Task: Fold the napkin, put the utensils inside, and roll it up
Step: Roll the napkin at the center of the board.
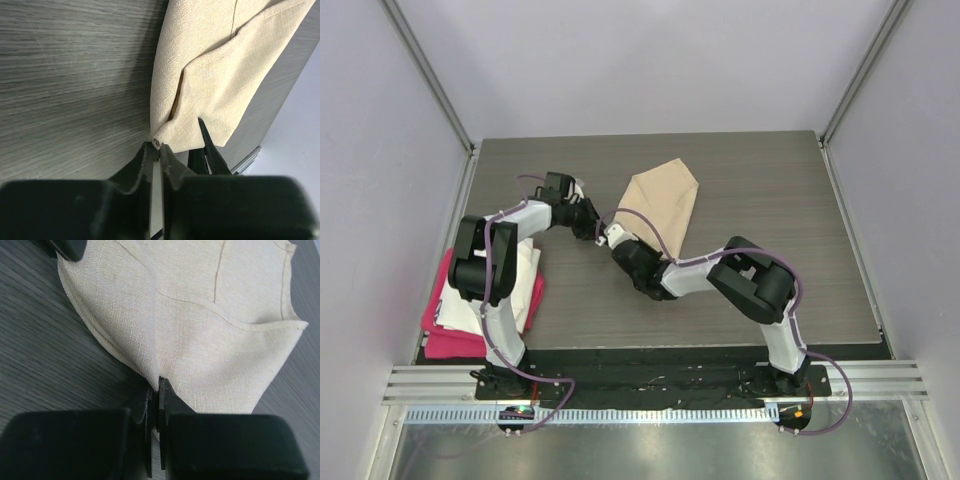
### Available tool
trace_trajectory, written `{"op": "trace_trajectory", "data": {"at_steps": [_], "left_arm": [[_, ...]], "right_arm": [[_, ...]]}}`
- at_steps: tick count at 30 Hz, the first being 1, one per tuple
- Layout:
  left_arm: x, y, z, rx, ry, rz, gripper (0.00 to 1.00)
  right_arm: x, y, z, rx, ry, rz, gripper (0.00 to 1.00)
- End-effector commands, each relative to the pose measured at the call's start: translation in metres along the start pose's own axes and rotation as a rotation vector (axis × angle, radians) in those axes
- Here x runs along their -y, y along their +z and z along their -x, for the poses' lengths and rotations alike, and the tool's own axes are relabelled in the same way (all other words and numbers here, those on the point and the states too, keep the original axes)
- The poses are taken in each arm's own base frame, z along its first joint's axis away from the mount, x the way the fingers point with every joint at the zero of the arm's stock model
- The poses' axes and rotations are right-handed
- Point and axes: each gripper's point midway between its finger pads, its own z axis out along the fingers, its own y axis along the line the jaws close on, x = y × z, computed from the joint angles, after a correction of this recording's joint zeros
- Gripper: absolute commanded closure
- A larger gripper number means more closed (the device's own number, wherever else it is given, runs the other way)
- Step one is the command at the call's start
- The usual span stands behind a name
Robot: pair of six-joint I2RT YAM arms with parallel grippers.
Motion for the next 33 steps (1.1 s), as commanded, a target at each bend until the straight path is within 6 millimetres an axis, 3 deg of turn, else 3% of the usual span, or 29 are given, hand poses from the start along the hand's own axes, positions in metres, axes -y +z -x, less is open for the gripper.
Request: {"op": "trace_trajectory", "data": {"at_steps": [1,6,12,15,16,18,19,24,29,33], "left_arm": [[0.015,-0.018,0.017,0.057,0.075,-0.001,0.79],[0.004,-0.031,0.031,0.122,0.101,0.08,0.45],[-0.007,-0.057,0.044,0.222,0.138,0.202,0.32],[-0.011,-0.07,0.042,0.27,0.138,0.229,0.29],[-0.022,-0.071,0.036,0.274,0.127,0.259,0.29],[-0.018,-0.083,0.036,0.33,0.142,0.249,0.28],[-0.027,-0.083,0.028,0.33,0.136,0.262,0.28],[-0.019,-0.097,0.012,0.381,0.17,0.2,0.26],[-0.01,-0.102,-0.021,0.372,0.227,0.183,0.26],[0.001,-0.109,-0.043,0.354,0.257,0.146,0.26]], "right_arm": [[-0.036,-0.008,-0.001,-0.033,0.008,0.251,0.99],[-0.041,-0.015,0.0,-0.105,0.045,0.387,0.99],[-0.053,-0.032,0.008,-0.203,0.134,0.587,0.99],[-0.056,-0.041,0.014,-0.237,0.185,0.676,0.99],[-0.057,-0.045,0.016,-0.244,0.208,0.719,0.99],[-0.058,-0.054,0.021,-0.272,0.245,0.788,0.99],[-0.057,-0.057,0.023,-0.283,0.261,0.808,0.99],[-0.053,-0.068,0.028,-0.393,0.381,0.94,0.99],[-0.053,-0.08,0.035,-0.473,0.446,1.062,0.99],[-0.058,-0.075,0.025,-0.555,0.499,1.107,0.99]]}}
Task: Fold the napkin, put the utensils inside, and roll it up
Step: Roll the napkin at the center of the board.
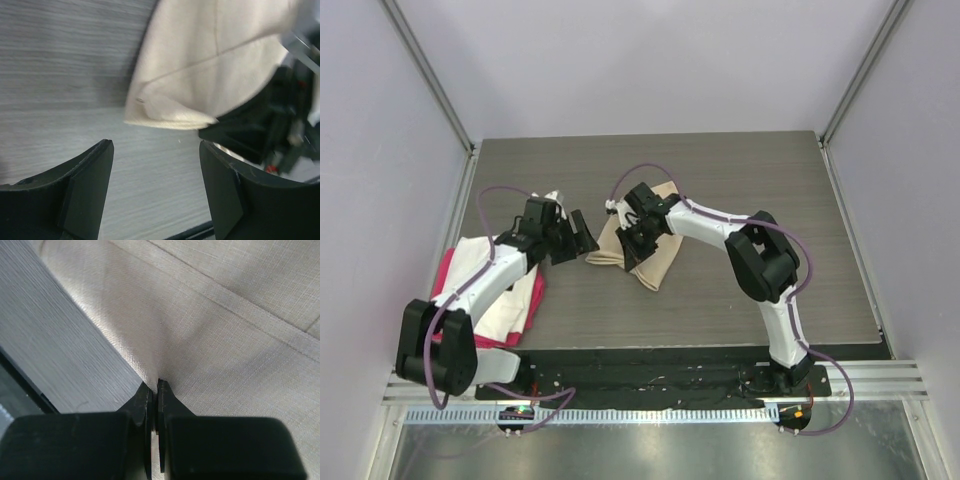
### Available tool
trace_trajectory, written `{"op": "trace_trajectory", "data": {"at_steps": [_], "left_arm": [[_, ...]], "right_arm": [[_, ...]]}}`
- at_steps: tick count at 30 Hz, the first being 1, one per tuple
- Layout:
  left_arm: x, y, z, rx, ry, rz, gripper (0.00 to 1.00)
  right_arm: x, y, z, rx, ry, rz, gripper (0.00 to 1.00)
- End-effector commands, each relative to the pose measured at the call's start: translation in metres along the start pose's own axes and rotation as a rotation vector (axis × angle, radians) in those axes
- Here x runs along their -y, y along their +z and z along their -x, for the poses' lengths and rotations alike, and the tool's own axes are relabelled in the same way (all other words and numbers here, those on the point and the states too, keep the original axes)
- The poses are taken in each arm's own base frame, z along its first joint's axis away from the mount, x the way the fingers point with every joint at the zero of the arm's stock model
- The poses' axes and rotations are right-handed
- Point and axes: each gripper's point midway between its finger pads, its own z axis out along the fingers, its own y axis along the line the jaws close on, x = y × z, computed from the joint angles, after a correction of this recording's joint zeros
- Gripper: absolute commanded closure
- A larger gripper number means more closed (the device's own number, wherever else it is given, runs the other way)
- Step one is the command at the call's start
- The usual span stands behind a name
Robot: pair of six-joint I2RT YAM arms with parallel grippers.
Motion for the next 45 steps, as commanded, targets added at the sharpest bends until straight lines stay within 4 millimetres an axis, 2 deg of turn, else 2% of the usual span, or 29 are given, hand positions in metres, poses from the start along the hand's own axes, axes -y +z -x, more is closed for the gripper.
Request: {"op": "trace_trajectory", "data": {"at_steps": [1,4,9,12,16,19,24,28,38,41,45], "left_arm": [[0.022,-0.021,-0.001,0.044,0.049,-0.075,0.26],[0.034,-0.027,-0.024,-0.054,0.064,-0.131,0.26],[0.044,-0.018,-0.063,-0.201,0.092,-0.163,0.26],[0.045,-0.006,-0.08,-0.276,0.091,-0.164,0.26],[0.047,0.007,-0.086,-0.3,0.091,-0.177,0.26],[0.047,0.019,-0.084,-0.287,0.096,-0.182,0.26],[0.051,0.035,-0.066,-0.196,0.11,-0.183,0.26],[0.045,0.048,-0.053,-0.148,0.13,-0.141,0.26],[0.051,0.057,-0.006,0.006,0.216,-0.107,0.26],[0.056,0.058,0.004,0.041,0.226,-0.116,0.26],[0.05,0.064,0.008,0.054,0.228,-0.096,0.26]], "right_arm": [[-0.012,0.0,-0.013,-0.102,0.121,0.133,0.99],[-0.006,0.009,-0.02,-0.135,0.166,0.167,0.99],[0.007,0.021,-0.029,-0.169,0.226,0.19,0.99],[0.012,0.024,-0.032,-0.179,0.241,0.19,0.99],[0.013,0.026,-0.033,-0.182,0.248,0.191,0.99],[0.015,0.027,-0.034,-0.184,0.253,0.189,0.99],[0.017,0.027,-0.037,-0.189,0.259,0.186,0.99],[0.018,0.027,-0.039,-0.194,0.263,0.185,0.99],[0.023,0.03,-0.05,-0.215,0.282,0.177,0.99],[0.024,0.032,-0.054,-0.224,0.29,0.176,0.99],[0.027,0.034,-0.055,-0.226,0.3,0.18,0.99]]}}
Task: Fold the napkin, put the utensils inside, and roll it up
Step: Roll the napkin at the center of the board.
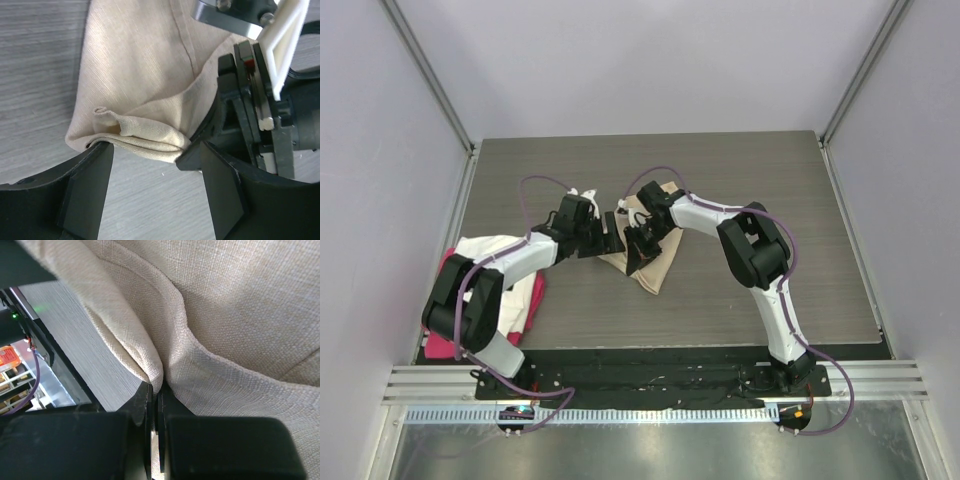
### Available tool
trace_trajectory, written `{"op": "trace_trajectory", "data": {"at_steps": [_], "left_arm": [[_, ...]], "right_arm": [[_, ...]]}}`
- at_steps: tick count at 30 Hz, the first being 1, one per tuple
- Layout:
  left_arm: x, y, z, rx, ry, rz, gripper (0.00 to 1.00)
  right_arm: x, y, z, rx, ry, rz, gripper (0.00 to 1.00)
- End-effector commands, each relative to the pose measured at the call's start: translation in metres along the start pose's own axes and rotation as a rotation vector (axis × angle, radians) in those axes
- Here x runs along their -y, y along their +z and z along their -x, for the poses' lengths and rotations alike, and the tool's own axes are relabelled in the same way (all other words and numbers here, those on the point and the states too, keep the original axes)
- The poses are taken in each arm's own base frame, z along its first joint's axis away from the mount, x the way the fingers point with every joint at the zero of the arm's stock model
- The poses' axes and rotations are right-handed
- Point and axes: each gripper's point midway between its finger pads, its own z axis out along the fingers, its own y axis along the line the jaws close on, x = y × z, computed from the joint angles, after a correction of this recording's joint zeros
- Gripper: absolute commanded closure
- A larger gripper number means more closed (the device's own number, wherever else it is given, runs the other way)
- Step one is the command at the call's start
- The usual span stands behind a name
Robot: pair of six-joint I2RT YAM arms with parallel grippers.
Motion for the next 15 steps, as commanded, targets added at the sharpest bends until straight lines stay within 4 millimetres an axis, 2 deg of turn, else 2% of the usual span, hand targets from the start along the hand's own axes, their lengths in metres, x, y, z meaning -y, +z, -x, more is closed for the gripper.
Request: {"op": "trace_trajectory", "data": {"at_steps": [1,3,7,9,10,11,13,15], "left_arm": [[-0.001,0.003,0.034,0.114,0.038,0.013,0.26],[-0.006,0.002,0.034,0.128,0.038,0.028,0.26],[-0.012,-0.013,0.04,0.192,0.047,0.054,0.26],[-0.023,-0.017,0.036,0.211,0.031,0.099,0.26],[-0.028,-0.017,0.027,0.201,0.024,0.107,0.26],[-0.033,-0.021,0.031,0.232,0.019,0.137,0.26],[-0.041,-0.022,0.025,0.235,0.002,0.164,0.24],[-0.042,-0.023,0.024,0.245,-0.011,0.16,0.23]], "right_arm": [[0.035,0.016,-0.028,-0.085,0.076,-0.08,0.99],[0.037,0.016,-0.027,-0.082,0.082,-0.076,0.99],[0.041,0.016,-0.028,-0.085,0.101,-0.061,0.99],[0.044,0.016,-0.028,-0.084,0.109,-0.055,0.99],[0.045,0.016,-0.029,-0.086,0.112,-0.052,0.99],[0.045,0.017,-0.029,-0.087,0.114,-0.046,0.99],[0.046,0.018,-0.029,-0.089,0.118,-0.047,0.99],[0.047,0.019,-0.03,-0.09,0.12,-0.046,0.99]]}}
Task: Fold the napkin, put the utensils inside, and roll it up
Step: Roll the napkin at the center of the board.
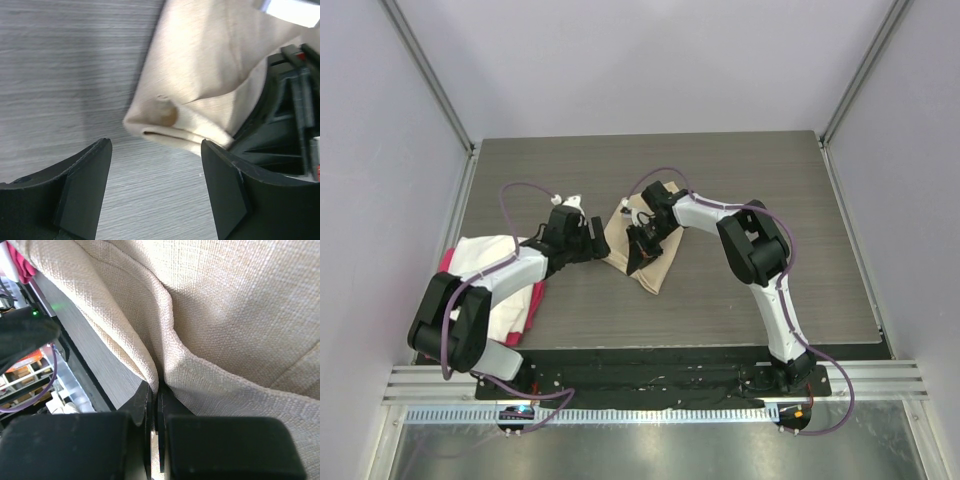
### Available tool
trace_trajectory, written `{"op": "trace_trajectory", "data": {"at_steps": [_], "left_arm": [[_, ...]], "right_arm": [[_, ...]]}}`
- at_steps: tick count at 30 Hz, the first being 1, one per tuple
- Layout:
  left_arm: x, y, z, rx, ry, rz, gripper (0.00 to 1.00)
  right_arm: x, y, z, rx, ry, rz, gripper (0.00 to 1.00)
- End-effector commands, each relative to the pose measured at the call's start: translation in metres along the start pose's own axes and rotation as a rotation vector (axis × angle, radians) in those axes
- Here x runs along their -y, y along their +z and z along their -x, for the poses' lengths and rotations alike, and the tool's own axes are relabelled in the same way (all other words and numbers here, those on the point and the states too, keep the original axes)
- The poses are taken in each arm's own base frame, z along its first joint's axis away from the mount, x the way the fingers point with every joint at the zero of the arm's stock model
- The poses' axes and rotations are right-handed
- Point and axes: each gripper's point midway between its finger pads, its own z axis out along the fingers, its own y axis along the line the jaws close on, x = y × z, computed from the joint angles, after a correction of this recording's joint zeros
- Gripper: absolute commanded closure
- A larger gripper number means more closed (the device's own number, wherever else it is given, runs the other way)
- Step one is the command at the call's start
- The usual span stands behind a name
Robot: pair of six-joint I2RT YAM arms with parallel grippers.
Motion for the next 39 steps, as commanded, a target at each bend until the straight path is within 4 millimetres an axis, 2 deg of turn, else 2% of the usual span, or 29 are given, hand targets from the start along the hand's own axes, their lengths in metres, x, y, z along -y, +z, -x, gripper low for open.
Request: {"op": "trace_trajectory", "data": {"at_steps": [1,7,12,16,23,31,39], "left_arm": [[-0.009,-0.003,0.014,0.097,-0.033,0.033,0.22],[0.002,0.0,0.027,0.168,-0.069,-0.033,0.2],[-0.002,0.002,0.034,0.199,-0.167,-0.088,0.2],[-0.008,0.01,0.032,0.188,-0.241,-0.116,0.18],[-0.003,0.019,0.026,0.16,-0.29,-0.163,0.19],[-0.007,0.025,0.016,0.123,-0.306,-0.16,0.29],[-0.009,0.031,0.012,0.096,-0.33,-0.149,0.45]], "right_arm": [[0.047,0.016,-0.028,-0.08,0.078,-0.128,0.99],[0.048,0.017,-0.03,-0.085,0.08,-0.127,0.99],[0.05,0.018,-0.031,-0.087,0.084,-0.129,0.99],[0.05,0.018,-0.032,-0.089,0.087,-0.128,0.99],[0.053,0.02,-0.032,-0.092,0.092,-0.135,0.99],[0.055,0.021,-0.033,-0.096,0.099,-0.137,0.99],[0.055,0.023,-0.034,-0.099,0.102,-0.139,0.99]]}}
